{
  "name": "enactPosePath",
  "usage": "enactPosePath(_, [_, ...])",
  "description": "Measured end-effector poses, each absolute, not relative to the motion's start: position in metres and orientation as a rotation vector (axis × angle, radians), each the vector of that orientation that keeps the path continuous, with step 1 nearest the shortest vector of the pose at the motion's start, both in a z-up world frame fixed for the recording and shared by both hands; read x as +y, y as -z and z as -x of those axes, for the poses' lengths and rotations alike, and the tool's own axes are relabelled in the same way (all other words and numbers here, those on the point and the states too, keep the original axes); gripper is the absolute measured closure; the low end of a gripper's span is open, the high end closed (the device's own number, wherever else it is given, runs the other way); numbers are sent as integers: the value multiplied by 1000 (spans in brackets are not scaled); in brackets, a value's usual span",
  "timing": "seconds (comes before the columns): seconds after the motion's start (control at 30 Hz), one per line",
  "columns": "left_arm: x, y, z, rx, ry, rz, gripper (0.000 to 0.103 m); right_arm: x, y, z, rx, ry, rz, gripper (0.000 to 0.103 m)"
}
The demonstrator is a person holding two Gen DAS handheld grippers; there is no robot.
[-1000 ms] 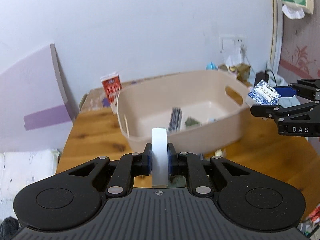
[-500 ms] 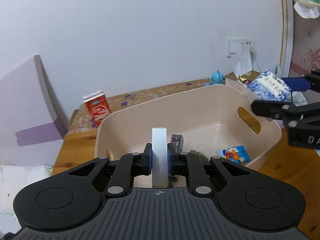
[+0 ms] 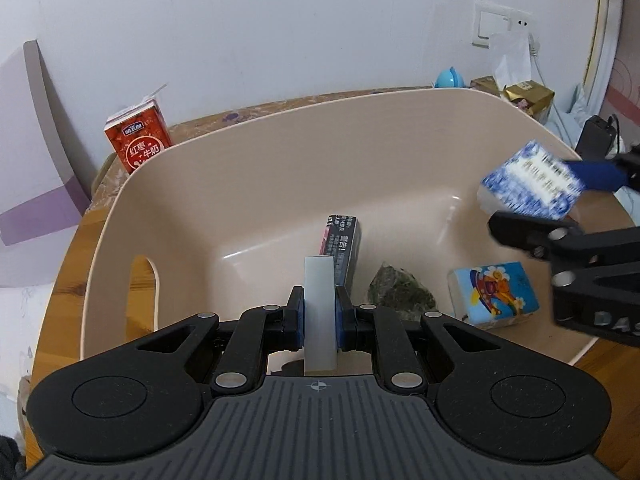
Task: Organize objects
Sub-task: 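Drop the white box and blue-white box into the bin with both tools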
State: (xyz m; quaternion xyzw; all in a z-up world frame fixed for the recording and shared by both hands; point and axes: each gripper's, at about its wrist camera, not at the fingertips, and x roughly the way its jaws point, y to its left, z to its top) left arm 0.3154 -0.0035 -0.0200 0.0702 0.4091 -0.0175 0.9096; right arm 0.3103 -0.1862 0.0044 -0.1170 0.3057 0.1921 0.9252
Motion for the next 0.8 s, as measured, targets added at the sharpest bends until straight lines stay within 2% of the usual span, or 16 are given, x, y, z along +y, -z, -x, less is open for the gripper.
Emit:
enactPosePath(0.1, [-4, 18, -313, 839, 32, -143, 84, -186, 3, -314, 649, -398, 237, 42])
enactPosePath(0.13, [-3, 16, -312, 836, 33, -139, 74, -185, 3, -314, 652, -401, 238, 35])
enactPosePath(0.17, [-3, 14, -309, 829, 32, -132, 63, -185, 3, -312, 651, -401, 239, 35])
enactPosePath(0.27, [-1, 3, -298, 790, 28, -122, 46, -186, -3, -305, 623, -397, 242, 31])
enactPosePath(0.4, [0, -13, -277, 744, 24, -120, 39, -193, -17, -293, 585, -386, 216, 23])
enactPosePath(0.43, [1, -16, -271, 736, 23, -119, 38, -195, -21, -288, 575, -383, 207, 18])
enactPosePath(0.57, [9, -28, -245, 707, 13, -114, 25, -204, -36, -263, 526, -381, 164, 7])
enactPosePath(0.63, [14, -32, -231, 703, 7, -118, 24, -205, -41, -250, 508, -389, 156, 2])
enactPosePath(0.8, [26, -36, -198, 717, 7, -120, 21, -205, -45, -216, 493, -420, 155, 0])
